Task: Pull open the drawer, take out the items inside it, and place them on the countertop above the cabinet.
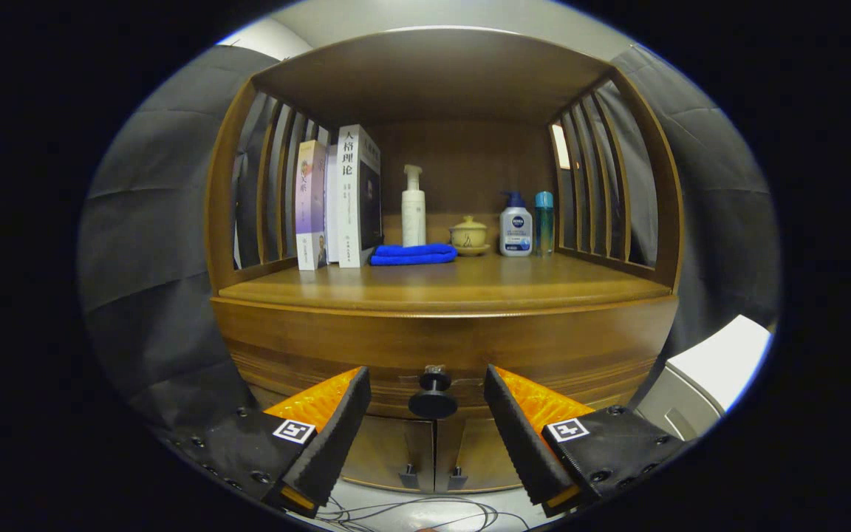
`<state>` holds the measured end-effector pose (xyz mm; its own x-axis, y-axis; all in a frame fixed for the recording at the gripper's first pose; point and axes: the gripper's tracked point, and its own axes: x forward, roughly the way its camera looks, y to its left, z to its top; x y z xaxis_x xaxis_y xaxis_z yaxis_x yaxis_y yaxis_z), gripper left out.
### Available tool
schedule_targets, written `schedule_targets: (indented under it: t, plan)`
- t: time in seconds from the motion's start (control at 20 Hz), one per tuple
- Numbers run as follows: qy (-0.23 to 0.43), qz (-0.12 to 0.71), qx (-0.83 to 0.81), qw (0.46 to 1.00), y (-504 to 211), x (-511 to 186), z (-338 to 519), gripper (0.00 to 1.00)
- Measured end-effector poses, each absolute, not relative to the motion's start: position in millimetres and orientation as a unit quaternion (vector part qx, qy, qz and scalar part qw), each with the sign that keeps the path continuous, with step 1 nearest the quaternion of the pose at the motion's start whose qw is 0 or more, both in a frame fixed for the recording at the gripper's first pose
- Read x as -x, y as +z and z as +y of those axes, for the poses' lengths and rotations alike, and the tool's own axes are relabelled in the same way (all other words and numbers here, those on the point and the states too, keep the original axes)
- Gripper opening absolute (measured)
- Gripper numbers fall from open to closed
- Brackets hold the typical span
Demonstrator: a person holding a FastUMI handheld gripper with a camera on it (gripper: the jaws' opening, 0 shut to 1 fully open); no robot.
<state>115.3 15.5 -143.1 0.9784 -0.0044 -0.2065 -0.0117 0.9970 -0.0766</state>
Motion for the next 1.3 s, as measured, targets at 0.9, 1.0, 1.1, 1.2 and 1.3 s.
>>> schedule_targets:
  t: [0.9,1.0,1.1,1.2,1.3]
  plan:
    - [-0.015,0.129,0.047,0.99,-180,-151,9,0.48]
    - [-0.013,0.13,0.057,0.99,-180,-151,9,0.39]
    - [-0.012,0.134,0.044,0.99,-180,-149,8,0.26]
    - [-0.011,0.136,0.044,0.99,-180,-147,7,0.26]
    - [-0.009,0.132,0.049,0.99,-180,-141,6,0.26]
